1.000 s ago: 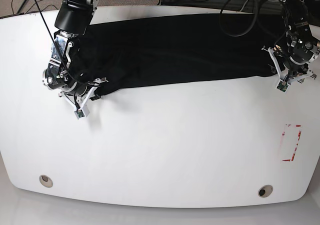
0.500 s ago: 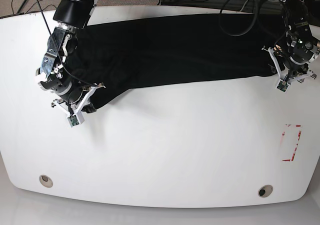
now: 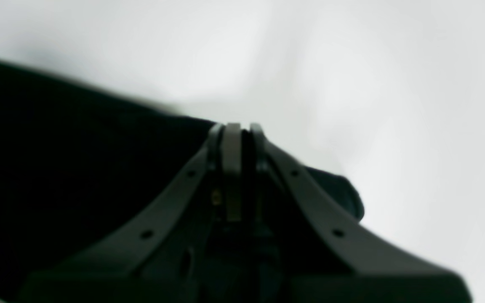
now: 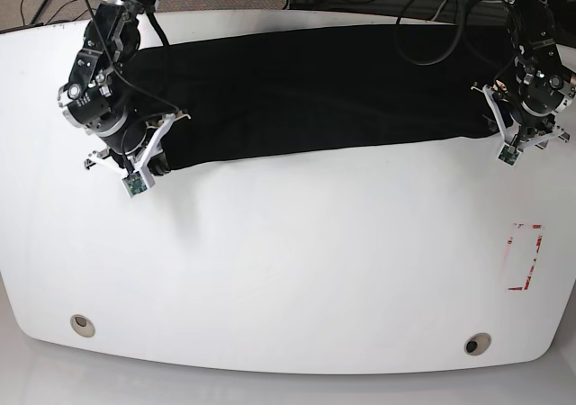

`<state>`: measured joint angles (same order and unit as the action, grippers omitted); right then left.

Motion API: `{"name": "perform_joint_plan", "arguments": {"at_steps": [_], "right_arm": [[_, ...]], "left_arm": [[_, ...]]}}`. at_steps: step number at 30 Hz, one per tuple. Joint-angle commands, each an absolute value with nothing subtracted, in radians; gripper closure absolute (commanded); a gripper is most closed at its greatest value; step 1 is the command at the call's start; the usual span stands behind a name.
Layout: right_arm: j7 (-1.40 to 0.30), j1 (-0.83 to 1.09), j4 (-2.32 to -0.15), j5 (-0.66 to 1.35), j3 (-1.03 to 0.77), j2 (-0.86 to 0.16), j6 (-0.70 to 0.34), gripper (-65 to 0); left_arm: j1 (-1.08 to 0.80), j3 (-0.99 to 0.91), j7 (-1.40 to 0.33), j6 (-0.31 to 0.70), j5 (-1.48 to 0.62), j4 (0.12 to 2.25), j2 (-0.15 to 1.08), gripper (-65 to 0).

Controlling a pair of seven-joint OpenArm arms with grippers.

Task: Layout the t-shirt on the table in an organized manner, then fold the t-shirt properly
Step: 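Drag the folded shirt edge with both grippers to align the fold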

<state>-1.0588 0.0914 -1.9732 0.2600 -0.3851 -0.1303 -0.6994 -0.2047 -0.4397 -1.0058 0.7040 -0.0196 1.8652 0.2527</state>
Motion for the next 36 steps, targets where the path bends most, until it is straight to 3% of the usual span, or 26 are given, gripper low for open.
{"name": "perform_joint_plan", "arguments": {"at_steps": [1, 17, 34, 36], "right_arm": [[-1.044, 0.105, -2.003, 0.269, -0.403, -0.142, -0.698, 0.0], [-1.044, 0.163, -1.998, 0.262, -0.578, -0.142, -0.698, 0.0], [-1.046, 0.216, -2.0, 0.262, -0.582, -0.143, -0.698, -0.5], [-1.046, 0.22, -2.002, 0.263, -0.582, -0.143, -0.698, -3.2]], "left_arm": [[-0.196, -0.444, -0.997, 0.698, -0.021, 1.877, 0.265, -28.7], [-0.196, -0.444, -0.993, 0.698, -0.021, 1.782, 0.268, -28.7], [-0.168, -0.443, -0.992, 0.698, -0.018, 1.715, 0.283, -28.7], [-0.168, -0.443, -0.992, 0.698, -0.018, 1.713, 0.283, -28.7]]}}
